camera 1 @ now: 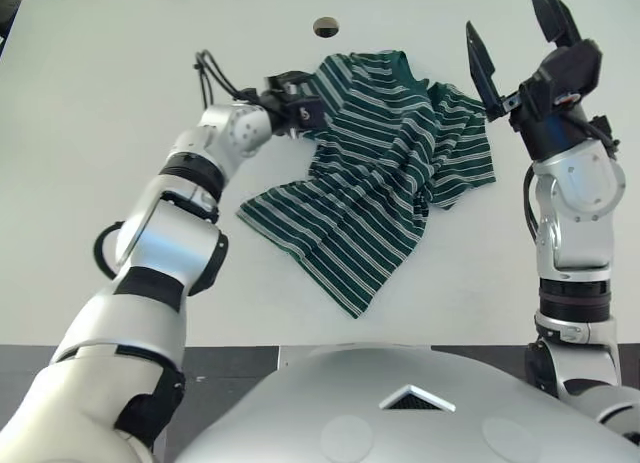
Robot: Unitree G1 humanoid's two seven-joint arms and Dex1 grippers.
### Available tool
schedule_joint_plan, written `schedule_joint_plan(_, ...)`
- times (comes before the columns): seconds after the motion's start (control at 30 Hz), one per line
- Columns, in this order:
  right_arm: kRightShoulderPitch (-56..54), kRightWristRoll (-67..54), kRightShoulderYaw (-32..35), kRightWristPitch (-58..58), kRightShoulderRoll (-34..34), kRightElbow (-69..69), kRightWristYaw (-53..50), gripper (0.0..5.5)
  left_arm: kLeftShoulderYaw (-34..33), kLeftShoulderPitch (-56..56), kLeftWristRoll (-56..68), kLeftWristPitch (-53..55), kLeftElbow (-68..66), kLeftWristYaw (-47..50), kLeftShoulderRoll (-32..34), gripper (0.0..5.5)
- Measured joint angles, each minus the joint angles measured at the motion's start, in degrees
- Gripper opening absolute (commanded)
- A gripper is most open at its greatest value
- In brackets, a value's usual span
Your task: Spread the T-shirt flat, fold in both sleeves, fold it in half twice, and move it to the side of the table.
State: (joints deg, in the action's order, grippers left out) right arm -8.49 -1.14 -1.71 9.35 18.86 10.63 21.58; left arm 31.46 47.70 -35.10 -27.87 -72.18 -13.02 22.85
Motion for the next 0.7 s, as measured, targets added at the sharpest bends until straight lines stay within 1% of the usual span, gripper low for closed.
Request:
schedule_joint_plan(0.13, -0.7, 2.0, -2.2, -1.6, 0.3, -0.2, 1.2, 3.22, -3.0, -3.3, 2.6, -0.5, -0.6, -0.1, 8.5, 3.07)
schedule_joint_plan(0.23, -2.0, 3.3, -3.9, -5.4, 1.6, -4.8, 3.0, 3.22, -6.8, -7.6, 6.5, -1.4, -0.4, 0.0, 13.7, 3.07)
schedule_joint_plan(0.33, -3.0, 4.5, -6.4, -8.6, 1.9, -10.6, 5.3, 3.22, -8.8, -10.0, 8.6, -1.5, 0.9, -0.1, 14.9, 3.07)
schedule_joint_plan(0.5, -5.8, 7.8, -12.6, -8.9, 2.2, -16.8, 10.2, 3.22, -10.5, -11.9, 10.2, -1.8, 3.9, -0.2, 15.1, 3.07)
schedule_joint_plan(0.57, -5.2, 5.1, -15.0, -10.2, 2.5, -14.7, 16.0, 3.22, -12.8, -12.9, 12.4, -2.0, 5.8, -0.1, 14.7, 3.07)
schedule_joint_plan(0.6, -3.5, 1.6, -16.0, -11.1, 2.5, -11.3, 20.0, 3.22, -15.2, -13.1, 14.4, -2.2, 7.7, 1.1, 14.5, 3.07)
schedule_joint_plan(0.7, -0.4, -3.0, -17.4, -12.7, 3.3, -5.5, 25.5, 3.22, -21.1, -12.2, 18.6, -2.2, 12.8, 4.6, 14.9, 3.07)
